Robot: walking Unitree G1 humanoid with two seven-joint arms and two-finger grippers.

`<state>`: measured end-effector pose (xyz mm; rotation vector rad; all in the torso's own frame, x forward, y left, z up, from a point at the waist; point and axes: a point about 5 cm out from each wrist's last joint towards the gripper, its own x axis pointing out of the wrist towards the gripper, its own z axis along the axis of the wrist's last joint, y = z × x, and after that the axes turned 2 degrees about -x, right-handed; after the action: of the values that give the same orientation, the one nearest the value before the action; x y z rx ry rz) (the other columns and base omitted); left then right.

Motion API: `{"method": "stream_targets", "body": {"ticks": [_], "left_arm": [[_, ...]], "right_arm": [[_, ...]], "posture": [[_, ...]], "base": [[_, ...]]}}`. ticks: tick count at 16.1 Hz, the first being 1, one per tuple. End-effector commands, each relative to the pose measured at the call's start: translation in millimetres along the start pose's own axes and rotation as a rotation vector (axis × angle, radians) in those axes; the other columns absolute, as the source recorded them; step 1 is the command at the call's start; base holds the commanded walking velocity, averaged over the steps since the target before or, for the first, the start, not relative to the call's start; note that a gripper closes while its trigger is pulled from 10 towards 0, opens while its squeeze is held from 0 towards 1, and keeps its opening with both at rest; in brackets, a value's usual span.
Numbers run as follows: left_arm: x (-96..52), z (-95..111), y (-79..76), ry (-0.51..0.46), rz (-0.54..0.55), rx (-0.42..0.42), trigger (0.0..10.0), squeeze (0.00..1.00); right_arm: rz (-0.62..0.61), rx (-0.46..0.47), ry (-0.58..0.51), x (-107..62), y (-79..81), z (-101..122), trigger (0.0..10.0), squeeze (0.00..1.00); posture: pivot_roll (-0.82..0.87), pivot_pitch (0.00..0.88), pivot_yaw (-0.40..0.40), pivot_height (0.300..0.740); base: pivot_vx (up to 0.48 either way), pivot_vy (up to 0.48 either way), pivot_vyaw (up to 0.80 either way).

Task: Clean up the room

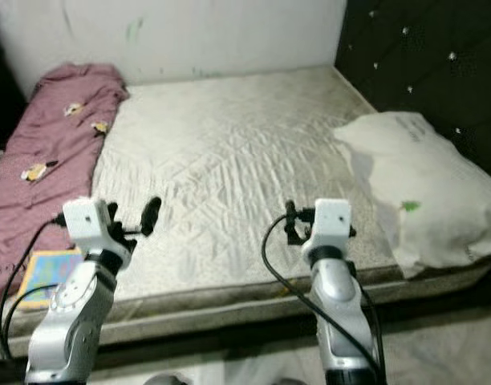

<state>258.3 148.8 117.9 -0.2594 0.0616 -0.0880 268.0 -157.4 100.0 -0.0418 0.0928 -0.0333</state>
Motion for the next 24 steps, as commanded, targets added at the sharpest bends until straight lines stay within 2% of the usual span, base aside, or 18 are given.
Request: {"method": "stream_targets", "body": {"ticks": [1, 4, 6, 10, 20, 24], "left_arm": [[-3.6, 0.9, 11.0, -0.001, 0.028, 0.041, 10.0, 0.00], [-4.3, 2.4, 10.3, -0.023, 0.045, 0.056, 10.0, 0.00], [-3.3, 4.0, 10.6, -0.041, 0.046, 0.076, 10.0, 0.00], [-5.5, 4.2, 8.6, -0.045, 0.018, 0.067, 10.0, 0.00], [-1.4, 4.5, 7.1, -0.048, 0.003, 0.074, 10.0, 0.00], [-1.2, 4.0, 7.2, -0.046, 0.009, 0.077, 10.0, 0.00]], "right_arm": [[0.026, 0.012, -0.021, 1.8, 8.3, 6.6, 10.0, 0.00], [0.031, 0.009, -0.015, 1.5, 7.4, 6.2, 10.0, 0.00], [0.035, 0.006, -0.011, 2.2, 7.2, 6.2, 10.0, 0.00], [0.037, 0.004, -0.007, 2.6, 7.1, 6.4, 10.0, 0.00], [0.033, 0.006, -0.011, 4.7, 8.5, 6.8, 10.0, 0.00], [0.033, 0.007, -0.011, 4.7, 8.5, 6.7, 10.0, 0.00]], "posture": [[-0.03, 0.009, 0.024, 0.740], [-0.03, 0.012, 0.021, 0.740], [-0.03, 0.022, 0.017, 0.740], [-0.03, 0.028, 0.014, 0.740], [-0.04, 0.020, 0.023, 0.740], [-0.03, 0.016, 0.023, 0.740]], "base": [[0.000, 0.480, 0.00], [0.000, 0.480, 0.00], [0.000, 0.000, 0.00], [0.000, 0.000, 0.00], [0.273, 0.000, 0.00], [0.000, 0.000, 0.00]]}}
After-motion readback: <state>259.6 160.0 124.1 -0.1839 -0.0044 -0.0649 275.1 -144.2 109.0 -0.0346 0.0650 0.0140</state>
